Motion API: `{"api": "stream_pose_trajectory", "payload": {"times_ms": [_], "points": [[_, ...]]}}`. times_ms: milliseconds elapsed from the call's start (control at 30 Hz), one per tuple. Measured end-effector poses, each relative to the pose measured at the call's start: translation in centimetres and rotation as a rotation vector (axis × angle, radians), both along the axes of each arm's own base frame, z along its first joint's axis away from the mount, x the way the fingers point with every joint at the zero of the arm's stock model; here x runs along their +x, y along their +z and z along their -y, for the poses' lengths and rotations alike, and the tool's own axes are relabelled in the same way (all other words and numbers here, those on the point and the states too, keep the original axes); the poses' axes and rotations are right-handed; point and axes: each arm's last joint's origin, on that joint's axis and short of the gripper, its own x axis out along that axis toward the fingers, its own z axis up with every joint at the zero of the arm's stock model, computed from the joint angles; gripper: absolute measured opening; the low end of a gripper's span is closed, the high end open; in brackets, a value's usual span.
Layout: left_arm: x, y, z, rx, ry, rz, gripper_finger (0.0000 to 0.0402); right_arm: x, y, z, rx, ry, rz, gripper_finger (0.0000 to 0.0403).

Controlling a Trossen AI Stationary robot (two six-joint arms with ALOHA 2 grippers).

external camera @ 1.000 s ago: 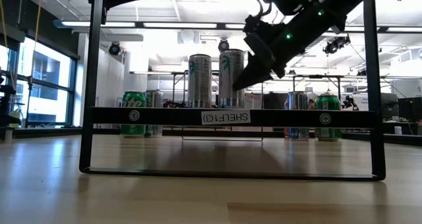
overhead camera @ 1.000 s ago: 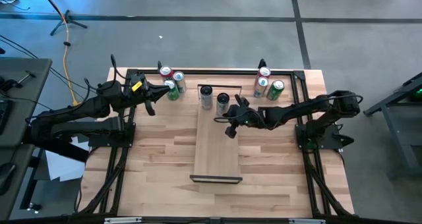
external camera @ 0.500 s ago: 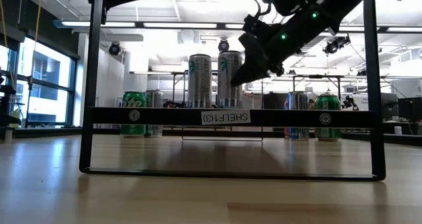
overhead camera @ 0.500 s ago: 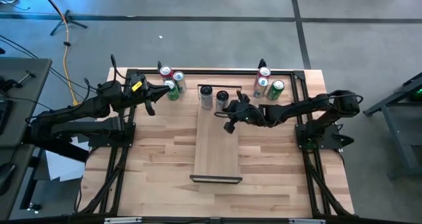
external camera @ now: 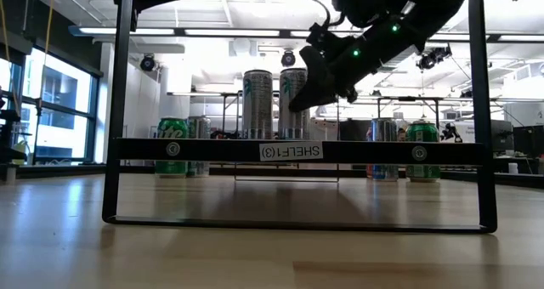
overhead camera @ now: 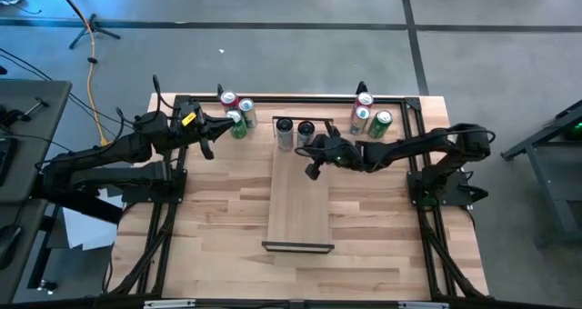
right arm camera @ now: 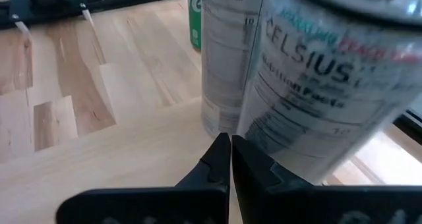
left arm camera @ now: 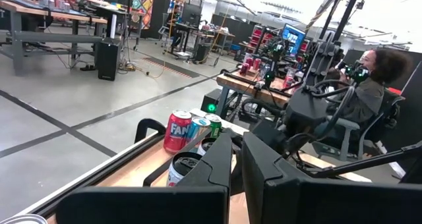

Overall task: Place canned beverage on shelf
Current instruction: Put the left white-pink soda can, aligned with the other white-pink soda can on the shelf

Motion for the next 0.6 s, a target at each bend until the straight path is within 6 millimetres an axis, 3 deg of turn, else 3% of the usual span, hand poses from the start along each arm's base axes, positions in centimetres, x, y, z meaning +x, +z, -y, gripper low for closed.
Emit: {"api": "stream_pose_trajectory", "payload": {"times_ms": [200,300,467,600], "points": [[0.0,0.0,0.0,0.0,0.0,0.0,0.0,0.3,-0.5,-0.2,0.001,0.008,0.004,0.0],[0.0,0.0,0.0,0.001,0.0,0.0,0.0,0.1,-0.1,-0.9,-0.008,0.093,-0.019,0.0],[0.0,0.0,0.0,0.001,0.0,0.0,0.0,-1.2,-0.1,-2.1,-0.036,0.182,-0.177,0.0],[0.0,0.0,0.0,0.001,0.0,0.0,0.0,-2.0,-0.6,-1.7,-0.071,0.113,-0.278,0.0]]}}
